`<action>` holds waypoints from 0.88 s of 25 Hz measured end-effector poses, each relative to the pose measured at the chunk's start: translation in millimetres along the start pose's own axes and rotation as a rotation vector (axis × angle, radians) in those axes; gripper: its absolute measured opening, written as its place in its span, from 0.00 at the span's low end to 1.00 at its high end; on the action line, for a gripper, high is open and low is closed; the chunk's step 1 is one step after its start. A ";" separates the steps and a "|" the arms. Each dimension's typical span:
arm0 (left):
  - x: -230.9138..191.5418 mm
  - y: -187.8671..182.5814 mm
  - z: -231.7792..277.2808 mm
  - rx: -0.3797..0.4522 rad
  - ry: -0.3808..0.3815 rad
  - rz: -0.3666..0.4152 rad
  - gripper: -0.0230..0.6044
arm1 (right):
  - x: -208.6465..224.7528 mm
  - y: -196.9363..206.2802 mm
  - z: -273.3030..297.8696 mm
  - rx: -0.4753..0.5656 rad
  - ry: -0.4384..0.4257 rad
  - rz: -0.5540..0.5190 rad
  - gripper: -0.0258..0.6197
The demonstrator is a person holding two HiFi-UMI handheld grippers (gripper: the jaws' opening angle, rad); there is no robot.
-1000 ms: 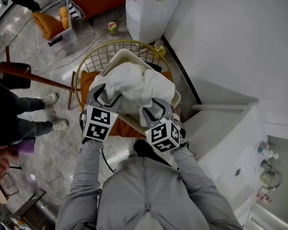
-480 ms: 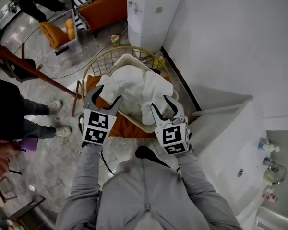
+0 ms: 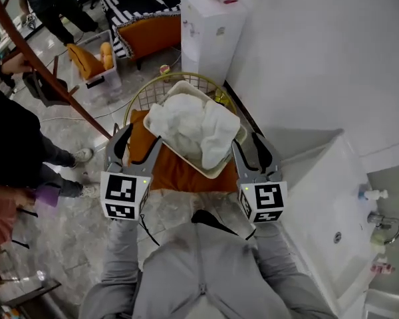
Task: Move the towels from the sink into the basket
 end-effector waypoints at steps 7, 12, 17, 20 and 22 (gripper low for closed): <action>6.6 7.0 -68.5 0.103 -0.024 -0.033 0.54 | -8.6 -12.1 -62.3 0.112 0.060 0.023 0.32; 14.0 12.6 -104.4 0.154 -0.044 -0.049 0.54 | -17.5 -13.1 -98.2 0.156 0.085 0.022 0.32; 24.4 18.9 -125.8 0.177 -0.049 -0.059 0.54 | -18.6 -8.0 -123.4 0.183 0.103 0.035 0.32; 28.8 17.9 -133.5 0.187 -0.053 -0.058 0.54 | -16.4 -4.2 -131.0 0.184 0.112 0.040 0.32; 30.6 16.8 -137.8 0.193 -0.059 -0.055 0.54 | -15.3 -1.5 -133.7 0.182 0.111 0.047 0.32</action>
Point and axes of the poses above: the fingertips, and each gripper's own axes: z forward along the fingers, x to its right, y out of its underside, the point moved 4 cm from there along -z, backward along the fingers, and after that the axes turned 13 degrees about -x, right-handed, at the moved point
